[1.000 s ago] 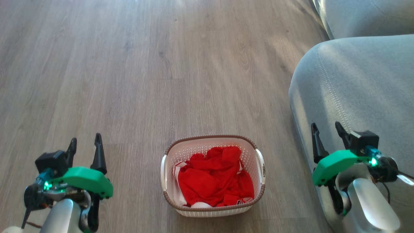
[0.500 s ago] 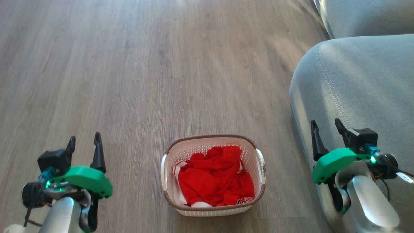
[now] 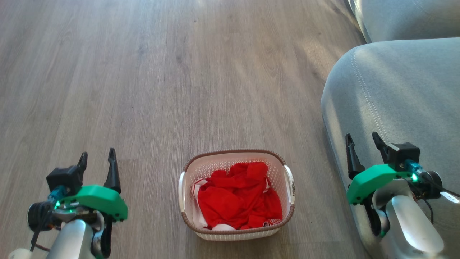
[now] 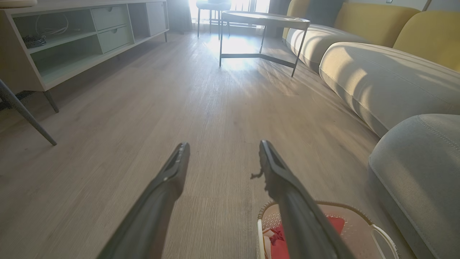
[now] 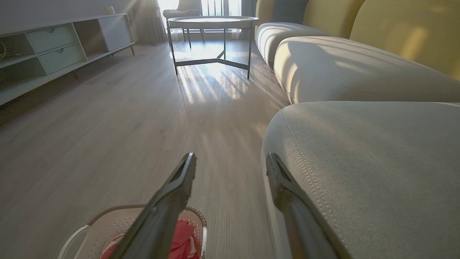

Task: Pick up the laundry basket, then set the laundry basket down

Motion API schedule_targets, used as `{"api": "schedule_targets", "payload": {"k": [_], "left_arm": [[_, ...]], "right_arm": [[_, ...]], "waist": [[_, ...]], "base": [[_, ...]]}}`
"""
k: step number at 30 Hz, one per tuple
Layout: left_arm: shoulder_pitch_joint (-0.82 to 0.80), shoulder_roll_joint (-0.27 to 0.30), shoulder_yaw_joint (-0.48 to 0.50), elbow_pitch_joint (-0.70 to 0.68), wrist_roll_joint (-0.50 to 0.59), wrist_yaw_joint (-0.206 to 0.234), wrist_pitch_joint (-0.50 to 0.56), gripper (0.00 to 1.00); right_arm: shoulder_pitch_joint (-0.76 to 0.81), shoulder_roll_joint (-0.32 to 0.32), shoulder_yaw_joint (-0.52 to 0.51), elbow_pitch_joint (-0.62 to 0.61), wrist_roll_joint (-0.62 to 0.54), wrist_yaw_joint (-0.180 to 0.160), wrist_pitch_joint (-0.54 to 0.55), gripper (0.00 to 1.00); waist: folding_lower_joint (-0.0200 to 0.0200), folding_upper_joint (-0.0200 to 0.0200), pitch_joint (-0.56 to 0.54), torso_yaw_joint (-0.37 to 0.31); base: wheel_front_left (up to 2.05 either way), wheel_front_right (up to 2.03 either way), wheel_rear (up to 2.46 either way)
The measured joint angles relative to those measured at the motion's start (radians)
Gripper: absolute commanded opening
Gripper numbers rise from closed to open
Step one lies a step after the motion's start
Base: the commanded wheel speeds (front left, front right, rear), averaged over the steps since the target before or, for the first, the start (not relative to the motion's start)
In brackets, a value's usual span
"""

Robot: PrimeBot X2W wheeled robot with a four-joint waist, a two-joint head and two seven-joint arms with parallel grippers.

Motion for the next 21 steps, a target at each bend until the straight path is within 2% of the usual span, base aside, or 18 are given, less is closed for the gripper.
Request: {"api": "schedule_targets", "payload": {"k": [21], "left_arm": [[-0.039, 0.005, -0.033, 0.022, 0.004, 0.006, 0.000, 1.00]], "right_arm": [[-0.001, -0.004, -0.004, 0.004, 0.000, 0.000, 0.000, 1.00]], "waist": [[0.0000, 0.0000, 0.048, 0.011]], "base": [[0.00, 0.00, 0.00]]}}
